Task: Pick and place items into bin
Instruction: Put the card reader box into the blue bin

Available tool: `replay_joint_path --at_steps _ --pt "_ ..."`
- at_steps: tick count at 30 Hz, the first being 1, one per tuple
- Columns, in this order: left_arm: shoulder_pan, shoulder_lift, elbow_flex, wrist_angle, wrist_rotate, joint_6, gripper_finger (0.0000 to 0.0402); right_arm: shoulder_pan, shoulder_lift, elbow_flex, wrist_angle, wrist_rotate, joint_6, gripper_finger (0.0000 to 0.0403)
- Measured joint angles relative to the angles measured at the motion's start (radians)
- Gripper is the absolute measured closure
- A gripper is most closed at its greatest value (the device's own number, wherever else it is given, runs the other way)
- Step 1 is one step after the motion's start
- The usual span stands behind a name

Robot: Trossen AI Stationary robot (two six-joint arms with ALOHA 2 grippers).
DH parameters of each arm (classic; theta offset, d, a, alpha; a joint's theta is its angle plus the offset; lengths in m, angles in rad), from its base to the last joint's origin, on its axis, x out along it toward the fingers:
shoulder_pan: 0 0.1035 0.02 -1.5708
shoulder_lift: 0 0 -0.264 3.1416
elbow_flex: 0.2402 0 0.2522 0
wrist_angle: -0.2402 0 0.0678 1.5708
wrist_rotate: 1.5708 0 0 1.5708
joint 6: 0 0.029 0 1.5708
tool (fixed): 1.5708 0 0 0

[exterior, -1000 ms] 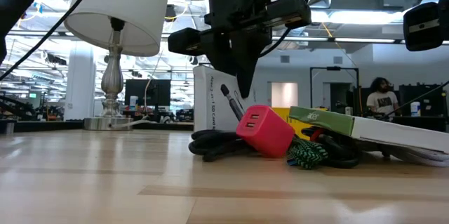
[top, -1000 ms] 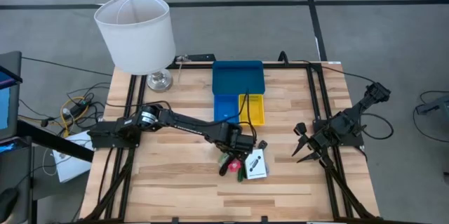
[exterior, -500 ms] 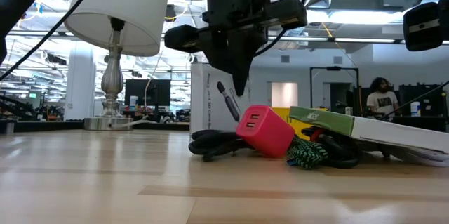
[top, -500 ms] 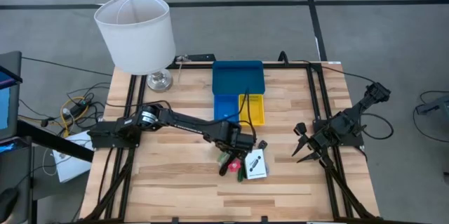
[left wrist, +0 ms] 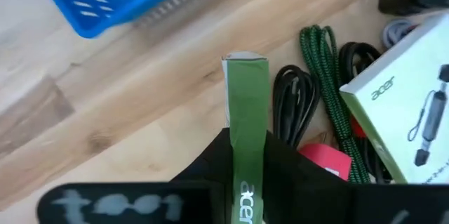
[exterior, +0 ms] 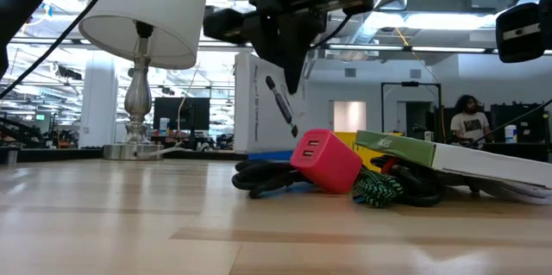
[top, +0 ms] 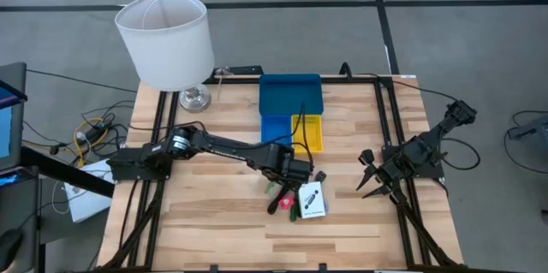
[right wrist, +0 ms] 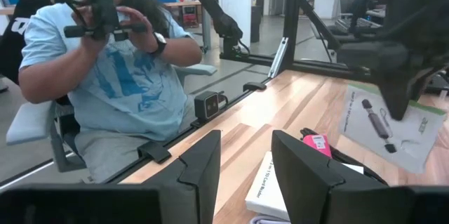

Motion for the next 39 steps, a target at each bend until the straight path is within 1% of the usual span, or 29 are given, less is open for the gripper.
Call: replay_joint_path --at_steps 7,15,22,33,39 --pt "0.011 -0.001 0.074 -0.072 -0.050 -0.001 0.0375 0.000 0.000 0.000 0.000 0.000 0.000 0.0278" --pt "0.065 -0.001 0.141 -0.135 -0.081 0.001 0.0374 0.000 0.000 0.000 0.000 0.000 0.000 0.0278" --pt "0.131 -0.001 0.142 -0.133 -0.079 0.023 0.0371 0.000 0.000 0.000 0.000 0.000 0.000 0.0278" --pt "0.228 -0.008 0.142 -0.127 -0.045 0.079 0.0370 0.000 0.000 0.000 0.000 0.000 0.000 0.0278" --pt "0.269 -0.019 0.142 -0.111 -0.036 0.134 0.0374 0.000 0.000 0.000 0.000 0.000 0.000 0.0278"
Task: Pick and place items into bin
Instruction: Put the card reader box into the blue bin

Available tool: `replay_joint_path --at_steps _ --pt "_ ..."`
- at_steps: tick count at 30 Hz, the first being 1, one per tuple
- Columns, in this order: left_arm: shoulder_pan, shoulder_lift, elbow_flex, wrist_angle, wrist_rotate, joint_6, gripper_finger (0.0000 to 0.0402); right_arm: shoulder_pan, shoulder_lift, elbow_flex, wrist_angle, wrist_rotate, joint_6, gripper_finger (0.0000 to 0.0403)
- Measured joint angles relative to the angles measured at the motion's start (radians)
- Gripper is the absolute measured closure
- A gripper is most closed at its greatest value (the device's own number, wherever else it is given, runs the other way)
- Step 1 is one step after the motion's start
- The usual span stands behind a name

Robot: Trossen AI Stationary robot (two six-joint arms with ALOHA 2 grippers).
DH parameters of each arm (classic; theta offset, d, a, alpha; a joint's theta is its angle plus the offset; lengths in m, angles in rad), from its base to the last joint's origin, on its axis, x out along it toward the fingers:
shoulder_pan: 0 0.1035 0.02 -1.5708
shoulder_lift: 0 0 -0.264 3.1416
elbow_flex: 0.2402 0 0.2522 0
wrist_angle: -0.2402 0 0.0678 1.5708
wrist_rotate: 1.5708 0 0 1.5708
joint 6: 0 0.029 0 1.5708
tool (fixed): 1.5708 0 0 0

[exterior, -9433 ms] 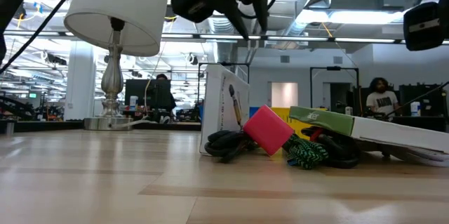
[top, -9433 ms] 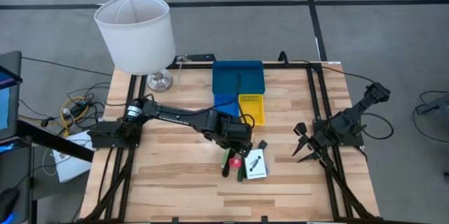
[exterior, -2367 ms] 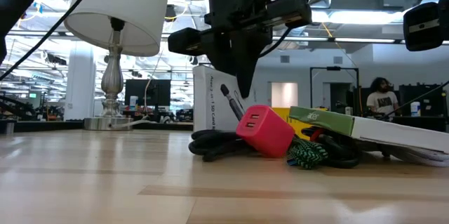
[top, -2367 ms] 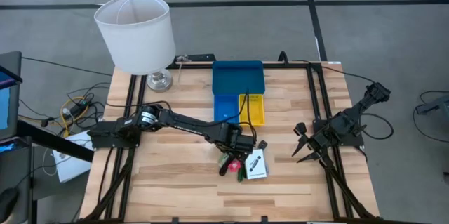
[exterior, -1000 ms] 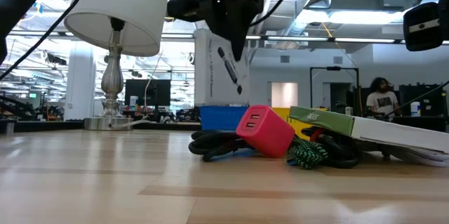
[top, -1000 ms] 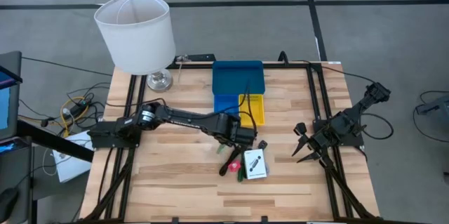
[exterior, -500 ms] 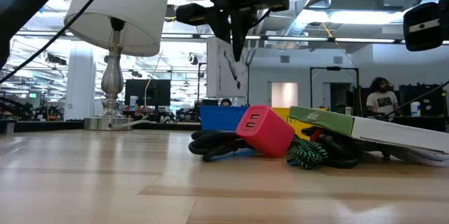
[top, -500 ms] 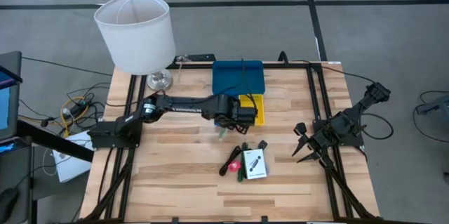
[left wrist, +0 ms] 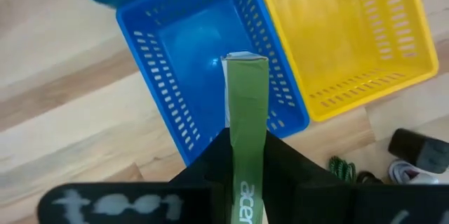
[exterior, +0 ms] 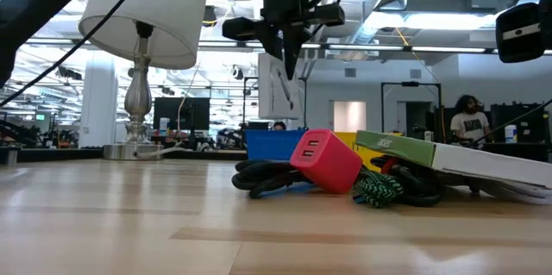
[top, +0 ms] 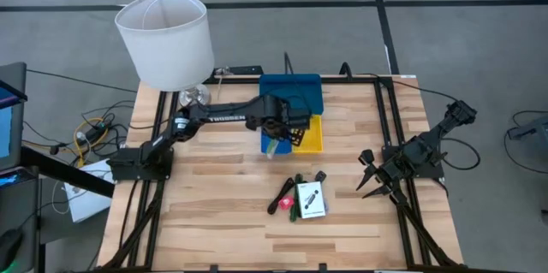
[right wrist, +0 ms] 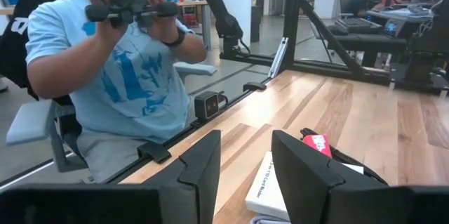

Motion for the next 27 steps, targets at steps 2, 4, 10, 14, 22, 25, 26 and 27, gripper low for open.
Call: replay_joint_path --at_steps 2,4,10,14,22,25,26,27 --pt "0.011 -0.003 0.000 0.006 0.000 0.015 0.0373 0.000 0.000 0.000 0.000 0.000 0.000 0.0278" --pt "0.020 -0.005 0.000 0.017 0.000 0.021 0.0371 0.000 0.000 0.000 0.000 0.000 0.000 0.0278" --pt "0.045 -0.005 0.000 0.015 0.000 0.058 0.0372 0.000 0.000 0.000 0.000 0.000 0.000 0.0278" --pt "0.054 -0.005 0.000 0.015 -0.001 0.065 0.0371 0.000 0.000 0.000 0.000 0.000 0.000 0.0278" --pt "0.062 -0.005 0.000 0.011 -0.016 0.082 0.0371 0.000 0.000 0.000 0.000 0.000 0.000 0.0278" --pt "0.063 -0.005 0.000 0.011 -0.028 0.084 0.0367 0.000 0.000 0.000 0.000 0.000 0.000 0.0278" --pt "0.064 -0.005 0.000 0.011 -0.029 0.084 0.0365 0.000 0.000 0.000 0.000 0.000 0.000 0.0278" --pt "0.065 -0.005 0.000 0.011 -0.028 0.084 0.0365 0.000 0.000 0.000 0.000 0.000 0.000 0.0278"
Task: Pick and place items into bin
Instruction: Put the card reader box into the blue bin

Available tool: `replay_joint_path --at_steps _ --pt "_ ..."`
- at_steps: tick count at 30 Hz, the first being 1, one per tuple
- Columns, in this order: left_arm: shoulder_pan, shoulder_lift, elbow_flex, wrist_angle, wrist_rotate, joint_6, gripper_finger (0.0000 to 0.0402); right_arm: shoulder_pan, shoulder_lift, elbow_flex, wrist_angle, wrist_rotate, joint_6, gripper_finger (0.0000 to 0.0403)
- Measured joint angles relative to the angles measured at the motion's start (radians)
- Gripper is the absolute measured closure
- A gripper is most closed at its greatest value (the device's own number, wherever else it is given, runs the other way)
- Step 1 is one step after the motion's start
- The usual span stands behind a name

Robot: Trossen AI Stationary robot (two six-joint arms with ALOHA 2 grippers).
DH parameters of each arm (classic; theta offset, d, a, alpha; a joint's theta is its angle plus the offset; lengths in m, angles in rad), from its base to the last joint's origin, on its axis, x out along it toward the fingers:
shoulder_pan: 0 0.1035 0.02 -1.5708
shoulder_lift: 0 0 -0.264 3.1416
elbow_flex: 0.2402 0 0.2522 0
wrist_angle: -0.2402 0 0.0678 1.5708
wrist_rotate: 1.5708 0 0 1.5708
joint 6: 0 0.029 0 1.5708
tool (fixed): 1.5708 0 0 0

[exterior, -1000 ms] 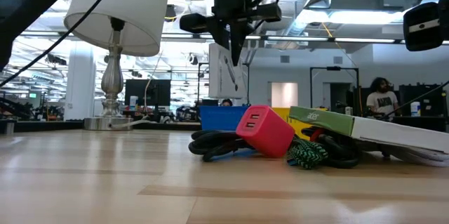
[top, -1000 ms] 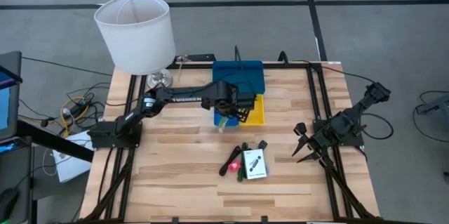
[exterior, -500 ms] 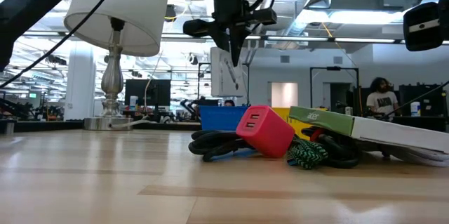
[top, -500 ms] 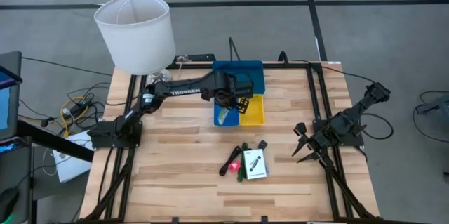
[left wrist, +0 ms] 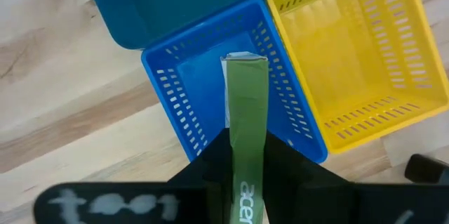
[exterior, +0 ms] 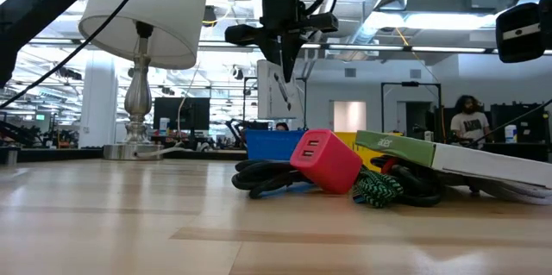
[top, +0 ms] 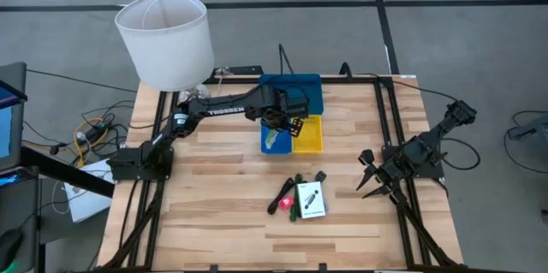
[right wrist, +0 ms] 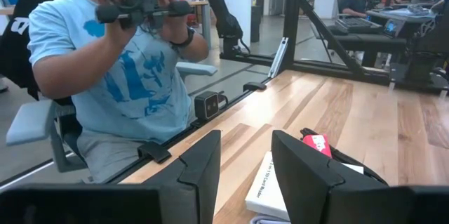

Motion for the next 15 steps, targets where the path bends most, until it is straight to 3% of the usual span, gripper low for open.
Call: replay_joint_path --at_steps 15 --pt "0.001 0.000 0.000 -0.001 0.001 0.000 0.0345 0.000 0.000 0.000 0.000 0.000 0.000 0.0278"
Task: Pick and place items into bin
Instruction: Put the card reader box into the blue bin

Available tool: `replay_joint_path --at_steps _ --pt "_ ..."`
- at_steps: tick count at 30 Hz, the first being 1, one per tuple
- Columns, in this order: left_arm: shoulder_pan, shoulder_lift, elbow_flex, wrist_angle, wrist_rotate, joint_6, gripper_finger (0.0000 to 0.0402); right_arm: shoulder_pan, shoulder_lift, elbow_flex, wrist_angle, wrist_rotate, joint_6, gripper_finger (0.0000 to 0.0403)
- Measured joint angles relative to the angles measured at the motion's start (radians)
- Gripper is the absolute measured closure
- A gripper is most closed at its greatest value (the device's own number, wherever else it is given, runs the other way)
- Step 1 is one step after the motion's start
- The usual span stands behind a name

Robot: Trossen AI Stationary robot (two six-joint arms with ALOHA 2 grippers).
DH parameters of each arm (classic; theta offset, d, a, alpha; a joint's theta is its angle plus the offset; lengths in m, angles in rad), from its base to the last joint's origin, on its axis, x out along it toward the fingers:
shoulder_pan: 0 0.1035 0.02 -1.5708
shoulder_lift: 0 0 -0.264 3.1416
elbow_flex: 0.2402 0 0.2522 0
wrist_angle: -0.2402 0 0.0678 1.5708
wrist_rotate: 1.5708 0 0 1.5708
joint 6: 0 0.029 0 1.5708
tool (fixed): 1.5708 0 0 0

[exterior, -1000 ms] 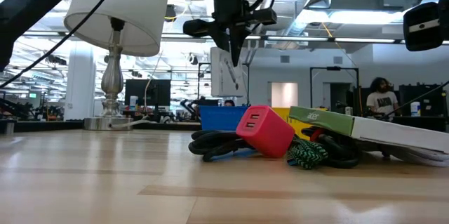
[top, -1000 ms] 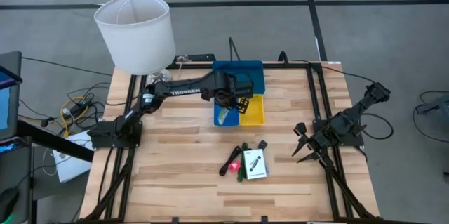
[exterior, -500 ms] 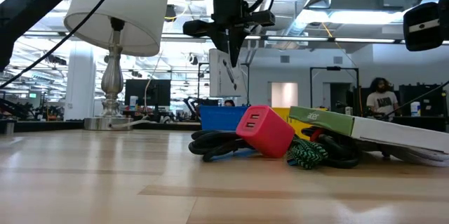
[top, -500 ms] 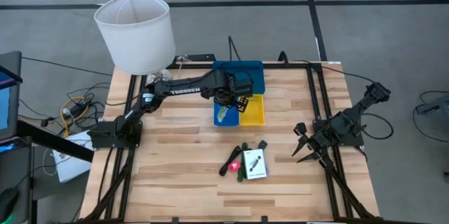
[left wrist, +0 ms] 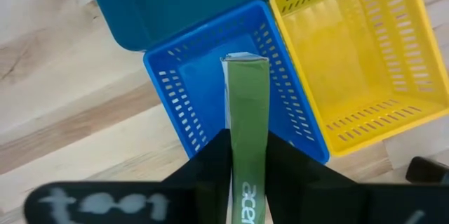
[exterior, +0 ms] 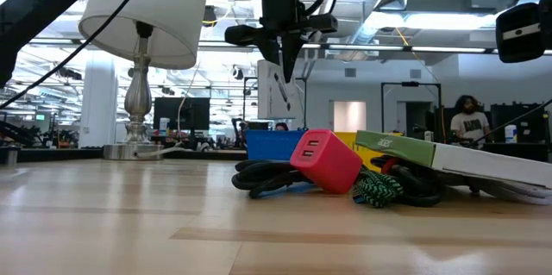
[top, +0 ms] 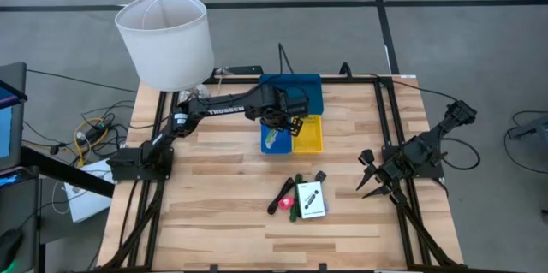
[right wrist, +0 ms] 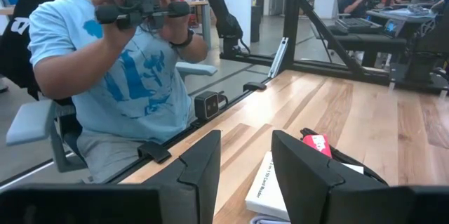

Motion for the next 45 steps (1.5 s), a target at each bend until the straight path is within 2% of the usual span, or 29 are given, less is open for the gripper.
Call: replay_joint_path --at_steps 20,45 --pt "0.000 0.000 0.000 -0.005 -0.023 -0.037 0.0337 0.000 0.000 0.000 0.000 0.000 0.000 0.0278" --pt "-0.003 0.008 -0.001 -0.008 -0.037 -0.010 0.0337 0.000 0.000 0.000 0.000 0.000 0.000 0.0278"
